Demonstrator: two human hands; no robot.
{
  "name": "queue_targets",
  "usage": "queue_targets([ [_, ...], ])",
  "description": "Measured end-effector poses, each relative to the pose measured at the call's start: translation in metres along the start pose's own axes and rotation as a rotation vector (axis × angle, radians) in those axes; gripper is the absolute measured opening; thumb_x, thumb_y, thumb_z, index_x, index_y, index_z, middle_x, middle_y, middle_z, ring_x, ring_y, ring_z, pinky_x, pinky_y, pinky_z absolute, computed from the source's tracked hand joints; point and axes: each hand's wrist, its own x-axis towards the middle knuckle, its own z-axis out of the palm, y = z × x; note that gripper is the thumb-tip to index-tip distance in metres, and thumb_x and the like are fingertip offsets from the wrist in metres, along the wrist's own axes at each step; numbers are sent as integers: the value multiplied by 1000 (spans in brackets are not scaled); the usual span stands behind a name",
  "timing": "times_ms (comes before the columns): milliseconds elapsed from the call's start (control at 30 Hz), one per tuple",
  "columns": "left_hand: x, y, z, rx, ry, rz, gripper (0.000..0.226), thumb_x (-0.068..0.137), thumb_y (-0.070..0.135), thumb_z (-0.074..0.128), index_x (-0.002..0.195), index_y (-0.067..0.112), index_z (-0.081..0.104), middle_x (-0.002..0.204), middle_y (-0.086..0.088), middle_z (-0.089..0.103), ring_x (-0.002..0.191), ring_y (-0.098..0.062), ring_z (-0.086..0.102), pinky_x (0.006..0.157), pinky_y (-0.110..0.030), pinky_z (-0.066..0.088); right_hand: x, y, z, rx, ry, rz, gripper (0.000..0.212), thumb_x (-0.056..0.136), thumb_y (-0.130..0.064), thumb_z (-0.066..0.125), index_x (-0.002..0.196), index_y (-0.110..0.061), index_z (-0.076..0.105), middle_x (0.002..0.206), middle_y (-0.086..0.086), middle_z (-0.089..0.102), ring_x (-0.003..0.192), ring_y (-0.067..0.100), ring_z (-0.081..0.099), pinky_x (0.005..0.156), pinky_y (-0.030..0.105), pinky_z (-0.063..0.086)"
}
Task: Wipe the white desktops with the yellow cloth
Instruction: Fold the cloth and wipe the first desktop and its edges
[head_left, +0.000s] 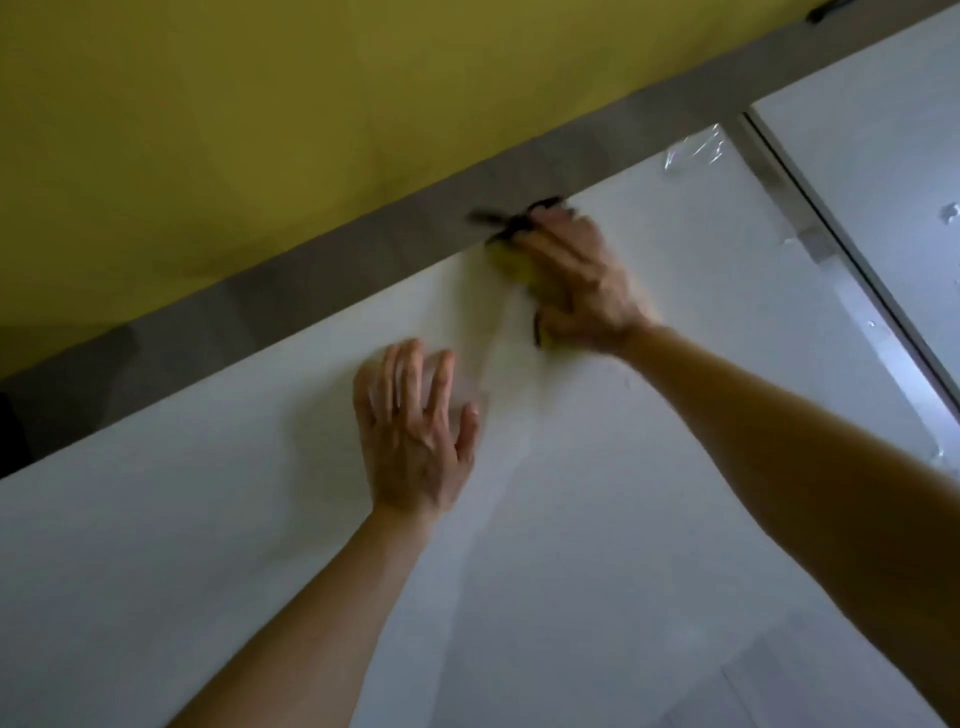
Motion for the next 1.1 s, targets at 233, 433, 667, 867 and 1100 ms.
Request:
queue_targets([
  [233, -3, 3, 3, 33, 59, -2, 59, 102, 46, 62, 151, 13, 62, 163, -21, 49, 153, -45, 42, 124, -66, 28, 2, -31, 0, -34, 6, 246, 66, 102, -57, 50, 164, -32, 47, 178, 12, 27, 167, 34, 18, 136, 57, 5],
  [433, -1, 6, 3, 66, 67, -7, 59, 99, 43, 64, 150, 13, 64, 162, -19, 50, 149, -45, 46, 123, -65, 31, -2, -19, 3, 65, -112, -208, 61, 104, -43, 62, 161, -23, 53, 174, 10, 36, 165, 33, 27, 135, 55, 17],
  [667, 1, 3, 5, 59, 60, -14, 61, 99, 45, 60, 153, 16, 61, 163, -18, 49, 152, -42, 43, 124, -64, 30, 14, 82, -23, -59, 60, 281, 63, 98, -52, 63, 150, -15, 60, 170, 23, 39, 162, 42, 29, 135, 58, 12],
  [867, -1, 4, 3, 78, 74, 2, 61, 98, 44, 64, 150, 13, 63, 161, -20, 50, 148, -44, 46, 122, -64, 32, -25, -76, 11, 86, -130, -173, 63, 109, -47, 49, 168, -27, 39, 177, 11, 29, 167, 32, 20, 135, 55, 13],
  [1100, 1, 5, 5, 49, 77, 5, 62, 98, 46, 59, 152, 16, 62, 162, -18, 50, 152, -41, 43, 123, -62, 30, -13, 101, -42, -93, 1, 347, 70, 105, -51, 50, 169, -25, 37, 177, 15, 26, 166, 36, 19, 135, 58, 13],
])
